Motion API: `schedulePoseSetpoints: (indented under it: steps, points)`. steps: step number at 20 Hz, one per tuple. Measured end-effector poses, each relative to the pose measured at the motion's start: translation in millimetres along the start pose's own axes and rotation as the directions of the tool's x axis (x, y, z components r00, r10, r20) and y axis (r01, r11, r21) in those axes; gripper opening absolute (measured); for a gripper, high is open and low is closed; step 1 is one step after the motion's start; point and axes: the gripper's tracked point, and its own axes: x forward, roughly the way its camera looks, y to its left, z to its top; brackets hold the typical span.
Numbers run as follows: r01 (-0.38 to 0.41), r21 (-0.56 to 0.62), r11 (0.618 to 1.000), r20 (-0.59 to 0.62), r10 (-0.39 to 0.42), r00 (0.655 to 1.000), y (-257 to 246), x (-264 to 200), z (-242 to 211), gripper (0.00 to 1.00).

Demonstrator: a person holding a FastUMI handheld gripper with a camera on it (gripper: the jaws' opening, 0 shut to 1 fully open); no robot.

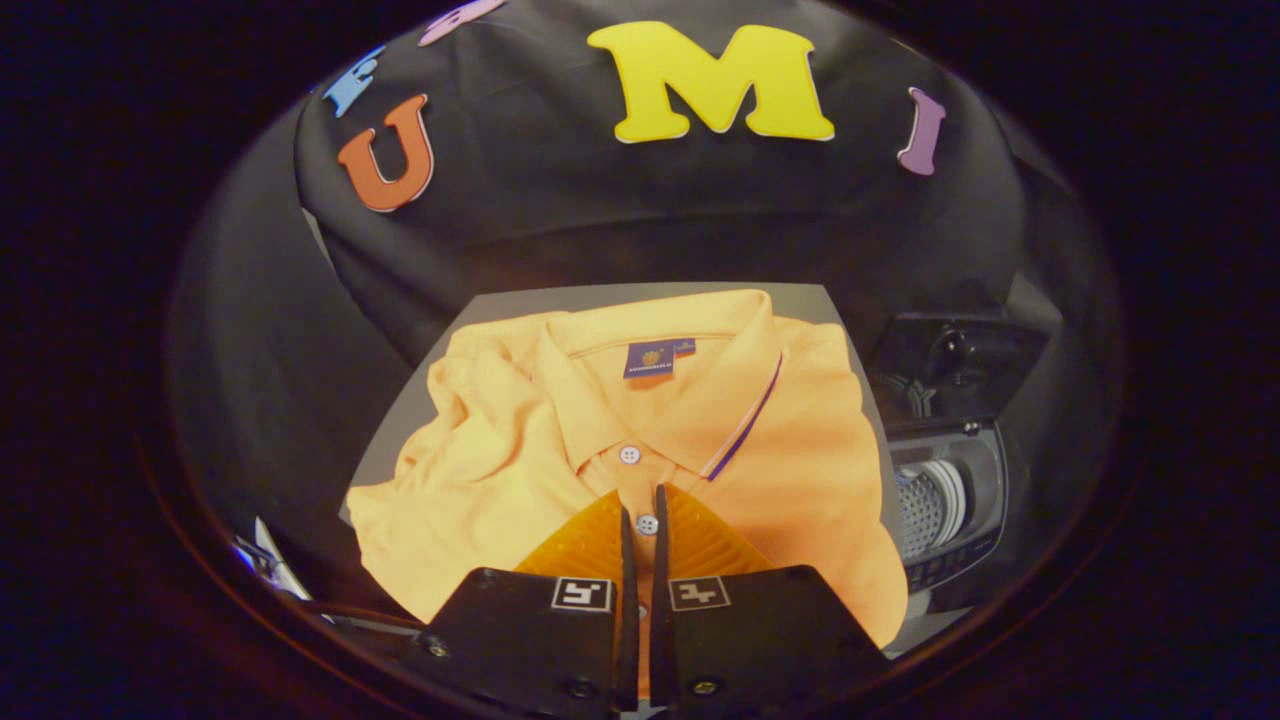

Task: Put the clothes into the washing machine and then close the washing machine lid.

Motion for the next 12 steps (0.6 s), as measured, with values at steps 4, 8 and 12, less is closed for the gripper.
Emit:
schedulePoseSetpoints:
  steps: [4, 8, 12]
  points:
    - [-0.084, 0.088, 0.993, 0.094, 0.076, 0.993, -17.9, -45.0, -4.6, 0.08]
    - [-0.136, 0.143, 0.98, 0.2, 0.106, 0.974, -59.0, -97.0, 12.0, 0.08]
    - [-0.109, 0.153, 0.982, 0.291, 0.061, 0.955, -121.2, -143.2, 34.6, 0.08]
